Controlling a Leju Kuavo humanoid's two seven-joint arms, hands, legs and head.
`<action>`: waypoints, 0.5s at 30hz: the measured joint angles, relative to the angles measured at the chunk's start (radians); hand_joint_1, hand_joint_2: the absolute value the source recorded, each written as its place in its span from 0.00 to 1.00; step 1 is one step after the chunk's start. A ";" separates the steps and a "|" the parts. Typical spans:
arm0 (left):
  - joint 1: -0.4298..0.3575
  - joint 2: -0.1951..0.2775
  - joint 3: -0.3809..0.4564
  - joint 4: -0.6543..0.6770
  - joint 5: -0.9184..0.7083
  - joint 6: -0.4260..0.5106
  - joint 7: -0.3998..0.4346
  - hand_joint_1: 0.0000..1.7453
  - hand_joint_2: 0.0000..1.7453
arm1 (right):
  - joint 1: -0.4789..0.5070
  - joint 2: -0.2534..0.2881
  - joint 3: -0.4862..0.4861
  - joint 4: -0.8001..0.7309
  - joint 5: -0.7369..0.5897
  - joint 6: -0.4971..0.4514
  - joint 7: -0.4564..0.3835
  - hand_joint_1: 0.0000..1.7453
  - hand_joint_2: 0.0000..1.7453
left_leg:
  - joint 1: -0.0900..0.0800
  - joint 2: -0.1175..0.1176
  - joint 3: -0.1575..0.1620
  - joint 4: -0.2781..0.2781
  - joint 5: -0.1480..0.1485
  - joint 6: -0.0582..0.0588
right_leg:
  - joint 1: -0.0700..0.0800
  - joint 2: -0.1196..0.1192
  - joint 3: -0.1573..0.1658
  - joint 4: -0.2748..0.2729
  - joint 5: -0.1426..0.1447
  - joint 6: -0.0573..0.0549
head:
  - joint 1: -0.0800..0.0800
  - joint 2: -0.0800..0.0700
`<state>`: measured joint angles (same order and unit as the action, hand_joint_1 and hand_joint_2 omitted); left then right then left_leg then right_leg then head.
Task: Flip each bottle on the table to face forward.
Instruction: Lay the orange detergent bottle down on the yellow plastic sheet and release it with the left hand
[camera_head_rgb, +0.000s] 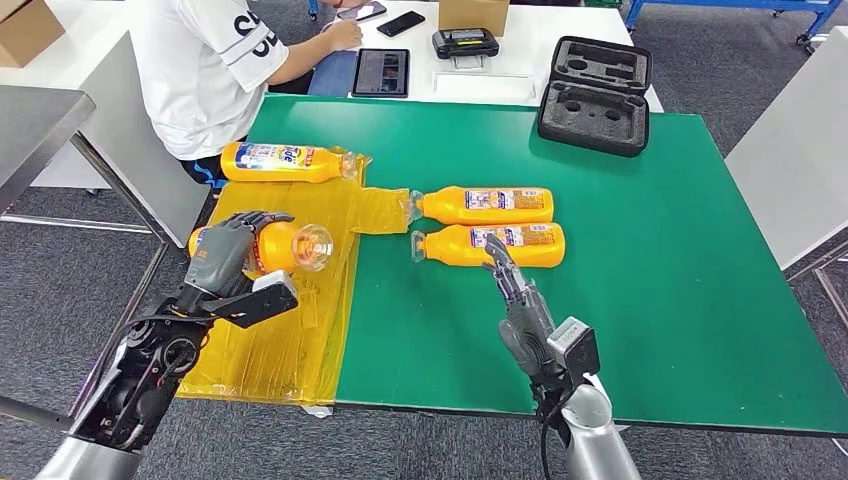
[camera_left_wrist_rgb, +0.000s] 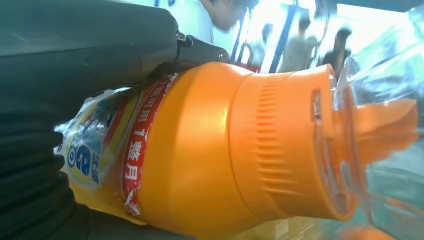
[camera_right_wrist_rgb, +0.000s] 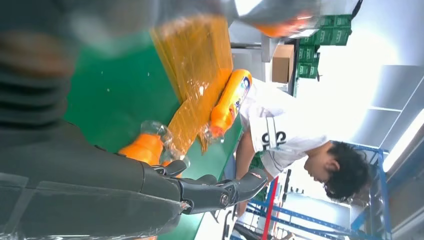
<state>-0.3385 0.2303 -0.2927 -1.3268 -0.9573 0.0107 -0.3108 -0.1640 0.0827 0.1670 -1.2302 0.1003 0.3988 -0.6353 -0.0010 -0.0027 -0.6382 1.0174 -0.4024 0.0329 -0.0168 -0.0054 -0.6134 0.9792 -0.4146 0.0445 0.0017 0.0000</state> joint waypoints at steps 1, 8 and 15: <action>-0.017 0.018 -0.017 0.025 -0.014 -0.023 0.004 1.00 1.00 | -0.001 0.000 -0.006 0.000 0.000 0.001 -0.001 0.00 1.00 | 0.000 0.000 0.000 0.000 0.000 0.000 | 0.000 0.000 0.000 0.000 0.000 0.000 | 0.000 0.000; -0.170 0.107 -0.187 0.226 -0.070 -0.224 -0.007 1.00 1.00 | -0.009 -0.003 -0.035 -0.001 -0.011 0.002 -0.006 0.00 1.00 | 0.000 0.000 0.000 0.000 0.001 -0.001 | 0.000 0.000 0.000 0.000 0.001 0.000 | 0.000 0.000; -0.284 0.119 -0.333 0.396 -0.056 -0.291 0.001 1.00 1.00 | -0.010 -0.002 -0.047 -0.010 -0.016 0.001 -0.004 0.00 1.00 | 0.000 0.000 0.000 0.000 0.001 -0.001 | 0.000 0.000 0.000 0.000 0.001 0.000 | 0.000 0.000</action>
<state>-0.6224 0.3489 -0.6252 -0.9308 -1.0134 -0.2806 -0.3097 -0.1738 0.0802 0.1196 -1.2398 0.0840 0.4002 -0.6389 -0.0009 -0.0030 -0.6387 1.0174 -0.4016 0.0321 -0.0169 -0.0055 -0.6132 0.9795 -0.4140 0.0445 0.0019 0.0000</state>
